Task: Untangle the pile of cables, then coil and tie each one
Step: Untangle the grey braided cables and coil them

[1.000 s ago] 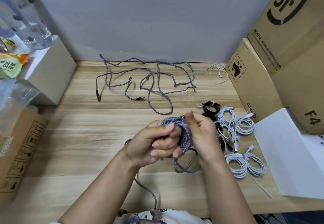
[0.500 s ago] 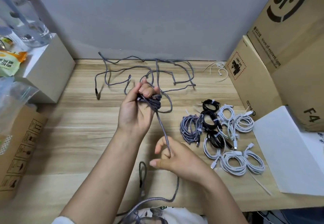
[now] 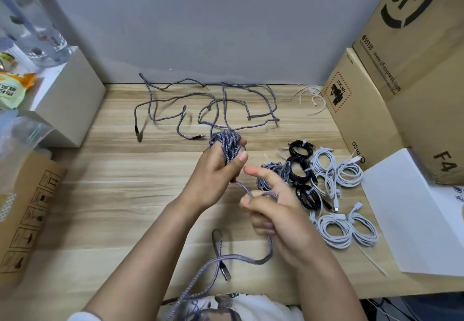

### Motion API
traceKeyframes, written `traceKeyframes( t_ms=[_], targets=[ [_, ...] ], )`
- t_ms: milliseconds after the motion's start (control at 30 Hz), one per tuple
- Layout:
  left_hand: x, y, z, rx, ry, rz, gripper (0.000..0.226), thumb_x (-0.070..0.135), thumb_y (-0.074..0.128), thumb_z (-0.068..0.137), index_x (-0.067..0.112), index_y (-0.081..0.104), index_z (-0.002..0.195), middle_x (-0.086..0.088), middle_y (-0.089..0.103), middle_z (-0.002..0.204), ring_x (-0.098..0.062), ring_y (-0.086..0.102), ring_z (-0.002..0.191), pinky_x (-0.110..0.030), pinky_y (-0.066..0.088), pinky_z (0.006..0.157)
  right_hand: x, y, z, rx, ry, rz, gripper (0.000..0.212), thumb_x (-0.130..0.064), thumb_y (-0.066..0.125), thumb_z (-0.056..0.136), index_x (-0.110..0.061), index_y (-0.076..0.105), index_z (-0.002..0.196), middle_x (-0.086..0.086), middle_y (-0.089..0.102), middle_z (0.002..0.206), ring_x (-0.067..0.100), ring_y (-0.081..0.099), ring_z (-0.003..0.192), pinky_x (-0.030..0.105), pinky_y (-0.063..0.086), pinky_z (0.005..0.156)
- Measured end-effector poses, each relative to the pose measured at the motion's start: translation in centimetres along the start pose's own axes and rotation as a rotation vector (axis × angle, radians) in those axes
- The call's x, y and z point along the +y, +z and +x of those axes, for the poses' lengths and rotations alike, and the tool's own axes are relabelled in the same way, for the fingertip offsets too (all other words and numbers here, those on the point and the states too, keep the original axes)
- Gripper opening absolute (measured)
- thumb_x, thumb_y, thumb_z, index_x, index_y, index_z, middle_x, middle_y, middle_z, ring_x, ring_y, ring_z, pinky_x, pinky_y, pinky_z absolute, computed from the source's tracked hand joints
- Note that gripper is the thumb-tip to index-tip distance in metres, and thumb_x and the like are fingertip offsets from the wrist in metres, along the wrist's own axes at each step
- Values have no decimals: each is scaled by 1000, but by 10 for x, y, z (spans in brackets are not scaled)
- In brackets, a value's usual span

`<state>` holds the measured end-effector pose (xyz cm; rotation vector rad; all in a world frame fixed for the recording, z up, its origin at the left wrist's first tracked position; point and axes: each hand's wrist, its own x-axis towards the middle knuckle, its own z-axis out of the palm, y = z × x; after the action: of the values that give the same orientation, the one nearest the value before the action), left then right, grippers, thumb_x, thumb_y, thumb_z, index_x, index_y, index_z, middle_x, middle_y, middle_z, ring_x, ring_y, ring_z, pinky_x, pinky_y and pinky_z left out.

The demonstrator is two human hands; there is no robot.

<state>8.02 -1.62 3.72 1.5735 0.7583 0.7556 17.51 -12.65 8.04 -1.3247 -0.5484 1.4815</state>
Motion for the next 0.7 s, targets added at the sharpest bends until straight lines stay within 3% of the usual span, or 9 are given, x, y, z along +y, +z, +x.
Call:
traceKeyframes(
  t_ms=[100, 233, 367, 533, 600, 700],
  targets=[
    [6, -4, -2, -160, -88, -14, 23, 29, 54, 83, 16, 54, 103, 8, 46, 53, -11, 42, 52, -21, 38, 52, -2, -7, 0, 49, -32, 71, 36, 10, 45, 87, -15, 51, 113, 5, 51, 55, 3, 20, 34, 14, 13, 36],
    [22, -12, 0, -385, -124, 75, 23, 30, 56, 83, 9, 54, 95, 1, 52, 58, -17, 48, 55, -25, 42, 54, -5, -16, 0, 95, -86, 35, 39, 13, 46, 85, -15, 49, 112, 9, 60, 58, 5, 22, 35, 17, 14, 39],
    [33, -15, 0, -564, -147, 119, 4, 10, 59, 91, 11, 55, 90, -3, 52, 57, -17, 46, 51, -25, 41, 47, -6, -21, 2, 79, -108, -7, 41, 12, 52, 85, -17, 45, 114, 12, 65, 63, 5, 25, 36, 14, 20, 38],
    [35, -19, 4, -537, -148, 137, 9, 7, 60, 90, 13, 56, 86, 4, 45, 52, -11, 37, 48, -20, 33, 45, 3, -25, 14, 203, -174, -44, 38, 4, 62, 80, -16, 46, 106, 7, 63, 58, 6, 38, 35, 15, 30, 38],
    [34, -19, 4, -452, -137, 151, 10, 5, 62, 88, 13, 56, 87, 10, 49, 49, -5, 40, 46, -16, 34, 46, 6, -30, 16, 285, -154, -151, 31, -2, 68, 78, -15, 49, 98, 5, 58, 55, 7, 45, 37, 16, 34, 38],
    [30, -23, 6, -270, -88, 224, 14, 9, 65, 87, 20, 56, 84, 21, 55, 56, -1, 44, 48, -12, 37, 49, 8, -34, 12, 243, -68, -356, 12, -11, 71, 79, -9, 60, 80, 2, 58, 52, 7, 48, 37, 16, 38, 40]
  ],
)
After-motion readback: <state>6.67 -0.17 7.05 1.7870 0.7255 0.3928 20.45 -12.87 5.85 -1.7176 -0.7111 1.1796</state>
